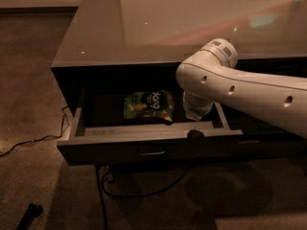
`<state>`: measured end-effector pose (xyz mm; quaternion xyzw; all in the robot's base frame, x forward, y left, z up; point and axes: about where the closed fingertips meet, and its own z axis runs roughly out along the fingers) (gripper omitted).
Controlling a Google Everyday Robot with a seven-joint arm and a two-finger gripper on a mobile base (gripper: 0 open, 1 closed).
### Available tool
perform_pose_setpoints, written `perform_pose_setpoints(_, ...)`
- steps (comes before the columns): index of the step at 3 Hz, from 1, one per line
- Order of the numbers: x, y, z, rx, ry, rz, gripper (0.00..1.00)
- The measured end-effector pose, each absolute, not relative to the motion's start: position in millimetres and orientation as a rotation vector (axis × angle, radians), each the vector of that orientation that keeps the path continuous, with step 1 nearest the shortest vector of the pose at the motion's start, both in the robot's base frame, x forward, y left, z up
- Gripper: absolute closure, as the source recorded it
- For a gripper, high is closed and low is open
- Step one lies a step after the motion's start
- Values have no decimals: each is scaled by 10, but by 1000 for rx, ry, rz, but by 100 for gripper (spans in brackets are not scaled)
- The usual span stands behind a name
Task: Open top drawer
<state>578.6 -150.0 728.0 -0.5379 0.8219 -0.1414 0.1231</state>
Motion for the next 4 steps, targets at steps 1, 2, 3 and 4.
perform_pose_setpoints(1,5812,-1529,7235,-1541,2405,-399,100)
perform_pose_setpoints(2,5828,-1552,7127,-1512,2403,-365,100)
perform_pose_setpoints(3,5889,-1534,6976,-1498,2367,-285,100)
perform_pose_setpoints(4,5942,-1508,6849,-1496,2332,-214,100)
